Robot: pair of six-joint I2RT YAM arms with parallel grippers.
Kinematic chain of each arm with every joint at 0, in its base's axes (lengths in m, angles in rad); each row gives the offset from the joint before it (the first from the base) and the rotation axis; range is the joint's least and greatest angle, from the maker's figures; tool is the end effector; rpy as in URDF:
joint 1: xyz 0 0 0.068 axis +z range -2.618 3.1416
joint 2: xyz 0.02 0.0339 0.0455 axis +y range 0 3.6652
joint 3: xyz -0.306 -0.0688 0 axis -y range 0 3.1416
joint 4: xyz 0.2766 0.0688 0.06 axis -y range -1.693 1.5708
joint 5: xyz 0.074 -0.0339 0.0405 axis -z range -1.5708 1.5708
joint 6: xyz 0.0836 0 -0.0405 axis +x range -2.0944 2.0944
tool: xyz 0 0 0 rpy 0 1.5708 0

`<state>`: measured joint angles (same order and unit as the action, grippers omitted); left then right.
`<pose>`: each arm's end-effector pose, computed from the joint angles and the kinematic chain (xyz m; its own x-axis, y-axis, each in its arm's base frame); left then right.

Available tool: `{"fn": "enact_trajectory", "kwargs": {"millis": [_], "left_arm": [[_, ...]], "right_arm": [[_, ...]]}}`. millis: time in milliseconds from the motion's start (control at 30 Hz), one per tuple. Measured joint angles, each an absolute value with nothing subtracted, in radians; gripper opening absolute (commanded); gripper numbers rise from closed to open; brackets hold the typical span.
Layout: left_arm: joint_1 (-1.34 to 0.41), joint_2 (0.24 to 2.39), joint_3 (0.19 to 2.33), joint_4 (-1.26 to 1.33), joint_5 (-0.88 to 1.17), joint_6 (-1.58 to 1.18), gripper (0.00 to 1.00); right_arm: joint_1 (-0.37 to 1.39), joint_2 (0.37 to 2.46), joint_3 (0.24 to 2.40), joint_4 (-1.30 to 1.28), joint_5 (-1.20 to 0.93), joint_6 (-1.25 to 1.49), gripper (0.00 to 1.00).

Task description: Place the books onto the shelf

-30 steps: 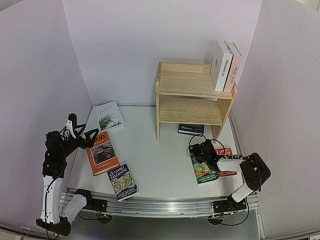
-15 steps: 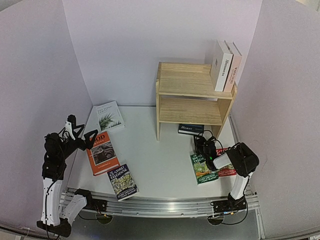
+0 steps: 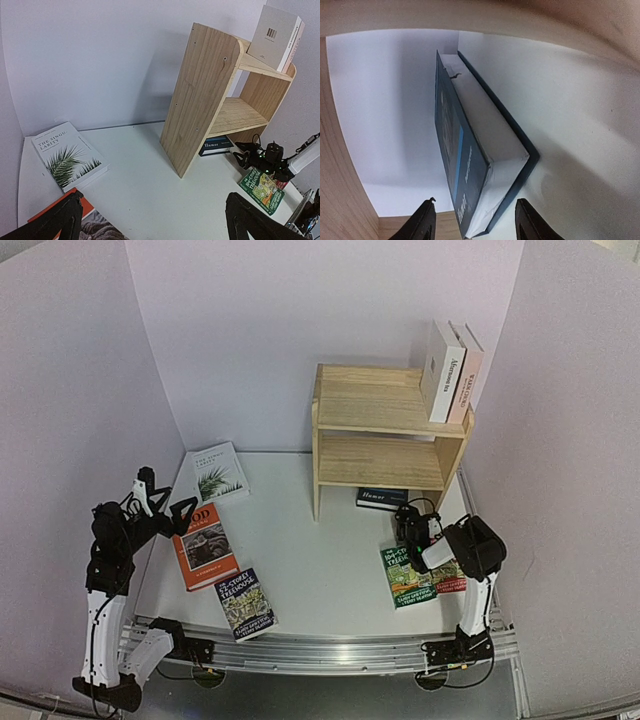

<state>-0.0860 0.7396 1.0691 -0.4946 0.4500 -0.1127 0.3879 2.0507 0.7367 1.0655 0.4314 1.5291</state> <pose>0.1797 -0.0520 0.4415 -0.2195 -0.0827 -0.9721 0.4832 0.8564 -0.1820 0.4158 0.1321 0.0958 0.0221 0.9895 -0.1432 0.2288 0.1344 0.9642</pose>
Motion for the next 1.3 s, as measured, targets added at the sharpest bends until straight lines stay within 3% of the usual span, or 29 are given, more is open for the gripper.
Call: {"fn": "enact_trajectory", "kwargs": {"millis": [633,800,933,1300], "left_arm": [[-0.086,0.74,1.069,-0.494,0.45,-0.13,1.0],[-0.086,0.741,1.067,-0.493,0.45,-0.131,1.0],[-0.086,0.743,1.065,-0.488,0.45,-0.131,1.0],[-0.086,0.748,1.065,-0.488,0.451,-0.131,1.0]], "right_arm": [[0.347,2.206,0.875,1.096,0.501,1.612,0.37],[0.347,2.228,0.882,1.104,0.497,1.632,0.23],[0.347,2.237,0.898,1.12,0.5,1.654,0.0],[0.347,2.218,0.863,1.157,0.445,1.663,0.0]]}}
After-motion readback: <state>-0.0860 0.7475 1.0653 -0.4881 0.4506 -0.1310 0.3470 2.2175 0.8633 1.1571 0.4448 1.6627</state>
